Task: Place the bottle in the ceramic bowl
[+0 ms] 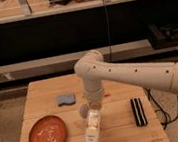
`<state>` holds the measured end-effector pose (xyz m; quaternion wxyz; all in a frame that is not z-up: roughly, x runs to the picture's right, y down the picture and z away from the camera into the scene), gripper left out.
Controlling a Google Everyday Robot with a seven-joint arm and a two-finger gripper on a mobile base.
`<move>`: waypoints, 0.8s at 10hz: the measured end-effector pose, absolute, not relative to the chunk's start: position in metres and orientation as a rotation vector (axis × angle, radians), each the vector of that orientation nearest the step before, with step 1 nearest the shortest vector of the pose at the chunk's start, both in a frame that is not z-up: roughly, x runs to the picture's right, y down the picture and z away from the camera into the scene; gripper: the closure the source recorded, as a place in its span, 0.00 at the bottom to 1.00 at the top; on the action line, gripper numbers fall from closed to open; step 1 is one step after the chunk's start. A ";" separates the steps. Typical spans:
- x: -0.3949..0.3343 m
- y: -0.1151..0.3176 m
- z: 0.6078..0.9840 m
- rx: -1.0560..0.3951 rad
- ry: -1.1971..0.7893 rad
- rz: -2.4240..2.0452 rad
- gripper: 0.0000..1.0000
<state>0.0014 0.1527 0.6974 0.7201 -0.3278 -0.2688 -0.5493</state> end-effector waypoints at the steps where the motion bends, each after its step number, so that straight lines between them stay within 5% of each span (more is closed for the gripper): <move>1: -0.006 0.148 0.698 -0.713 -0.603 -1.214 1.00; 8: -0.062 0.131 0.718 -0.482 -0.816 -1.249 1.00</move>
